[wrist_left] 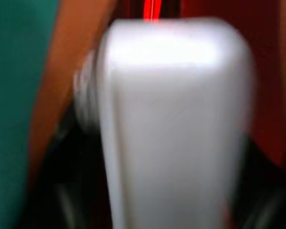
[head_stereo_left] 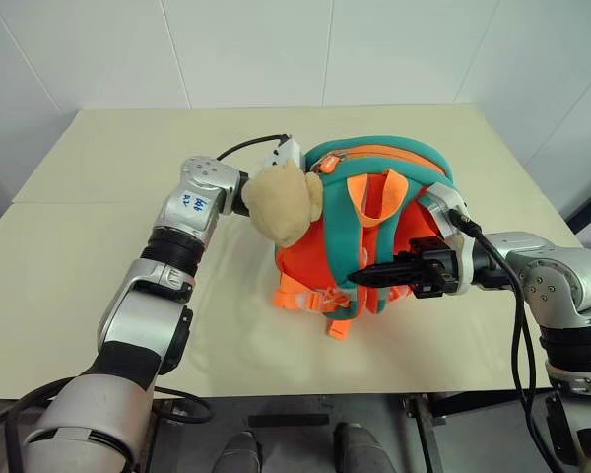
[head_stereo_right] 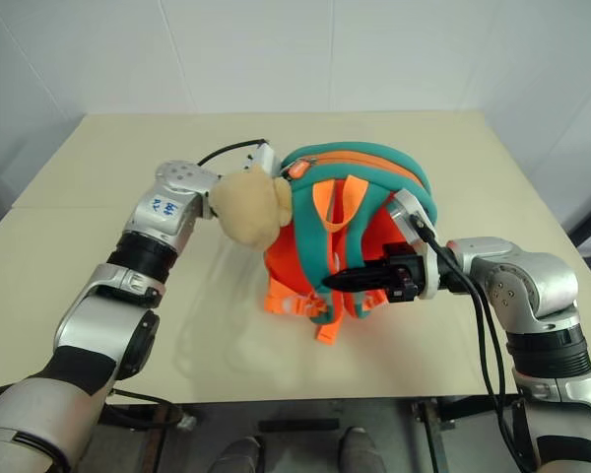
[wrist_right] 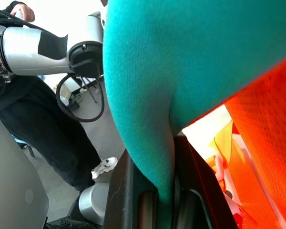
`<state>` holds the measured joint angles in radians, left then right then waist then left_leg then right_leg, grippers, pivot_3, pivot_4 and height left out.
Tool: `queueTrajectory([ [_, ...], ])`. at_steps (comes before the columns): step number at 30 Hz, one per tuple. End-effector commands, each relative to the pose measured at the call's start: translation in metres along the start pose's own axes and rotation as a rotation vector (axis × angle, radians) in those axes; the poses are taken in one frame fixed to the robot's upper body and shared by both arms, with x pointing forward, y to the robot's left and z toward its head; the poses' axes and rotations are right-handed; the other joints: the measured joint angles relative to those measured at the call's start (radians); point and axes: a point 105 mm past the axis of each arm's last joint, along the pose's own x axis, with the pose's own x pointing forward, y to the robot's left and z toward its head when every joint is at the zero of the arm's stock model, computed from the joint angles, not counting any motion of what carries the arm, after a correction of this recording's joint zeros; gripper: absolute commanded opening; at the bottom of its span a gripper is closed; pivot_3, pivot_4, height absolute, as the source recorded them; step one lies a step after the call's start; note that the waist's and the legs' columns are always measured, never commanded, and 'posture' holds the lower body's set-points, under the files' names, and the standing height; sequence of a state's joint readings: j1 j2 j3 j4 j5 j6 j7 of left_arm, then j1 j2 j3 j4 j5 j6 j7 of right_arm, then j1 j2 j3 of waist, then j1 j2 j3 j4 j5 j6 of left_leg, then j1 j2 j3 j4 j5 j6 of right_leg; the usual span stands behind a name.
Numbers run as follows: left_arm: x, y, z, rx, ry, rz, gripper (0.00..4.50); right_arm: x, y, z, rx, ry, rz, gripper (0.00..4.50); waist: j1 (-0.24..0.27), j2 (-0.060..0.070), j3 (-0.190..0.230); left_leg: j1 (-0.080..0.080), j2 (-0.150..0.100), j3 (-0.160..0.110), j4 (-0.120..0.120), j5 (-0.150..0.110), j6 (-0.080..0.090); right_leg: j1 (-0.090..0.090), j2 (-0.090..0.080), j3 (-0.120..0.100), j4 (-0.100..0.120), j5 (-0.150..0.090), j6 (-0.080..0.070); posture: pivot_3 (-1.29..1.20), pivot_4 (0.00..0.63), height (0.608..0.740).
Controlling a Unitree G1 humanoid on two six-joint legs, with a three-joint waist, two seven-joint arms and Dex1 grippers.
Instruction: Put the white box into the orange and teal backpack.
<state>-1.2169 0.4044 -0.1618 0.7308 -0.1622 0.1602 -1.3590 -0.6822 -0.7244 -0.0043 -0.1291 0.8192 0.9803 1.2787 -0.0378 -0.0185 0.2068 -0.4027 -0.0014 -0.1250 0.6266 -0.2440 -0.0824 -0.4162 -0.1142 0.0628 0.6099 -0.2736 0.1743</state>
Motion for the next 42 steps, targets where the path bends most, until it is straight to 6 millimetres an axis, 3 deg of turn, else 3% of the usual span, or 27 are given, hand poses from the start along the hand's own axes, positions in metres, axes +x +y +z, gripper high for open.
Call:
queueTrajectory([
  [1,-0.04,-0.003,0.028,0.113,-0.094,0.016,4.0,-0.001,0.005,0.006,-0.038,-0.016,0.015,0.0,-0.006,0.0,0.0,0.0,0.0,0.0,-0.001,0.0,0.0,0.0,0.0,0.0,0.0,0.0,0.0,0.0,0.15,0.74],
  [10,-0.096,-0.024,0.025,0.146,-0.039,0.065,4.0,0.0,0.005,0.006,-0.031,-0.026,0.008,0.0,0.004,0.0,0.0,0.0,0.0,0.0,-0.002,0.0,0.0,-0.001,0.0,0.0,0.0,-0.001,-0.001,0.0,0.15,0.74],
  [17,-0.089,-0.056,0.032,0.137,-0.123,0.109,4.0,-0.001,0.004,0.004,-0.024,-0.026,0.003,0.0,0.008,0.0,0.0,0.0,0.0,-0.001,-0.001,0.0,0.0,-0.001,0.0,0.0,0.001,-0.001,-0.001,0.0,0.15,0.74],
  [25,-0.077,-0.047,0.067,0.101,-0.407,0.266,4.0,0.003,0.004,0.004,-0.02,-0.023,0.014,0.0,0.009,0.0,0.0,0.003,0.0,-0.001,0.002,0.0,0.0,0.003,0.0,0.0,0.002,0.0,-0.002,0.0,0.15,0.74],
  [29,-0.075,-0.047,0.067,0.053,-0.429,0.283,4.0,0.003,0.005,0.002,-0.017,-0.019,0.015,0.0,0.007,0.0,0.0,0.003,0.0,-0.001,0.002,0.001,0.0,0.003,0.0,0.0,0.002,0.0,-0.002,0.0,0.15,0.74],
  [32,-0.074,-0.044,0.065,0.032,-0.441,0.3,3.41,0.003,0.005,0.0,-0.015,-0.018,0.014,0.0,0.008,0.0,0.0,0.003,0.0,-0.001,0.001,0.001,0.0,0.003,0.0,0.0,0.002,0.0,-0.002,0.0,0.15,0.74],
  [38,-0.082,-0.039,0.062,0.02,-0.455,0.33,1.72,0.003,0.005,-0.001,-0.015,-0.021,0.01,0.0,0.009,0.0,0.0,0.003,0.0,-0.001,0.001,0.001,0.0,0.003,0.0,0.0,0.001,0.0,-0.002,0.0,0.15,0.74],
  [42,-0.091,-0.04,0.041,-0.032,-0.358,0.321,0.78,0.003,0.005,-0.001,-0.015,-0.024,0.008,0.0,0.004,0.0,0.0,0.003,0.0,0.0,0.001,0.001,0.0,0.003,0.0,0.0,0.001,0.0,-0.002,0.0,0.15,0.74],
])
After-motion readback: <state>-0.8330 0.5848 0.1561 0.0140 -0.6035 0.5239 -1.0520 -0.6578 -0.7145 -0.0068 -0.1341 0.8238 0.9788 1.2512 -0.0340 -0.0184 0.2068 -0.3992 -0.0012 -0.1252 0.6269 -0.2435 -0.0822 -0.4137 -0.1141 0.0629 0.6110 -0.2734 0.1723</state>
